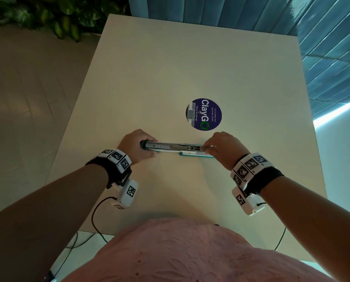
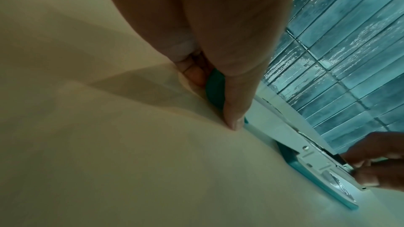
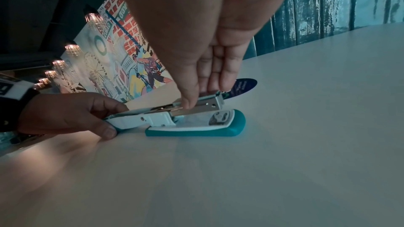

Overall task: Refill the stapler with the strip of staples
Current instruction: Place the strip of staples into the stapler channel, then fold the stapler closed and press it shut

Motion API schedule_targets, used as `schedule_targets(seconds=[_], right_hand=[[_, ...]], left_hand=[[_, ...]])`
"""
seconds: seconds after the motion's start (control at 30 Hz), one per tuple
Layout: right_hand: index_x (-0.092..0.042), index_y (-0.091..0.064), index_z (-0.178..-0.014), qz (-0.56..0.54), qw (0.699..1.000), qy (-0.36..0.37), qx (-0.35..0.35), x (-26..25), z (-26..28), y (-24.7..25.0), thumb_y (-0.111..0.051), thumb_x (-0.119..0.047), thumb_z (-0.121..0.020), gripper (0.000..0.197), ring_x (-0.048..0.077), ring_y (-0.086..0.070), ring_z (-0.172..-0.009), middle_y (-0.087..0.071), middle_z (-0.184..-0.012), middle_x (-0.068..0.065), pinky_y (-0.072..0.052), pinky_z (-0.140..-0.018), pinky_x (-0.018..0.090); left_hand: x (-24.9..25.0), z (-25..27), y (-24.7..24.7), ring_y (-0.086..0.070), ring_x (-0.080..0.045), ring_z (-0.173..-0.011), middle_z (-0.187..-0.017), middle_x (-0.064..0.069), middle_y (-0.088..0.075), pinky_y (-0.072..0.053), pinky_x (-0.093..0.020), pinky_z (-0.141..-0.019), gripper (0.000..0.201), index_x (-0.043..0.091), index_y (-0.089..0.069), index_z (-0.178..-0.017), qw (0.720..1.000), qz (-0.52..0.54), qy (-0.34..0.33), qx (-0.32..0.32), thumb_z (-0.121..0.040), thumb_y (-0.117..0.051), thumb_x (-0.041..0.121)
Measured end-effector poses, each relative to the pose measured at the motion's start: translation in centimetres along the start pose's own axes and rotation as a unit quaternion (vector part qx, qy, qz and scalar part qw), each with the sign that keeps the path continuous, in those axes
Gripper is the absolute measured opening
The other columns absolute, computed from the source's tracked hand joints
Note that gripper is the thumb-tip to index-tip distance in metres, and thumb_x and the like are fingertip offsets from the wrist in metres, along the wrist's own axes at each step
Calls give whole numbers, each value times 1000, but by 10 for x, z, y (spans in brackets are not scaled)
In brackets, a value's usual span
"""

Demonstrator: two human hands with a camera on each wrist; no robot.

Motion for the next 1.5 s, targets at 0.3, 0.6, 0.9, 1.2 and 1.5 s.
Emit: schedule_targets(seconds=[0.3, 0.6, 0.9, 1.2, 1.5], right_hand=[[-16, -67, -102, 6, 1000, -6, 5, -3, -1, 0, -46, -21, -91, 24, 27, -53, -98, -62, -100, 12, -47, -81, 38], [-15, -53, -116, -88, 994, -25, 54, 38, 8, -19, -71, -14, -72, 48, 23, -52, -102, -55, -111, 7, -47, -94, 39], [-13, -57, -111, -109, 993, -16, 44, 42, 2, -22, -70, -11, -72, 40, 23, -54, -99, -54, -109, 8, -49, -91, 37], [-11, -56, -107, -98, 995, -6, 31, 41, 1, -24, -66, -11, -75, 34, 25, -52, -101, -52, -109, 10, -47, -93, 39], [-9, -57, -105, -117, 992, 0, 53, 49, 4, -25, -64, -13, -78, 28, 24, -52, -96, -53, -106, 10, -41, -85, 29]], left_hand=[[-1, -1, 0, -57, -16, -82, -93, -1, -60, -39, -17, -67, 34, 23, -70, -94, 1000, -8, -2, 6, -62, -82, 24], [1, 0, 8, -57, -18, -86, -96, -2, -59, -41, -15, -71, 37, 18, -67, -101, 999, -34, -19, -14, -66, -76, 11], [62, 9, 40, -63, -10, -90, -95, 4, -70, -54, -31, -88, 33, 22, -67, -95, 995, 78, -63, -28, -65, -81, 16], [169, -10, -59, -56, -15, -84, -92, 1, -62, -50, -33, -76, 30, 19, -66, -97, 972, -47, -210, -97, -70, -71, 30], [166, -21, -86, -56, -20, -90, -99, -5, -61, -43, -30, -71, 32, 18, -64, -103, 968, -97, -205, -111, -73, -68, 27]])
Point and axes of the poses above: each hand's wrist, its own z-axis away from the middle knuckle, its own y-axis out of the back of the hand, x = y × z, the point moved 10 cm from there along -z, towards the middle knuckle
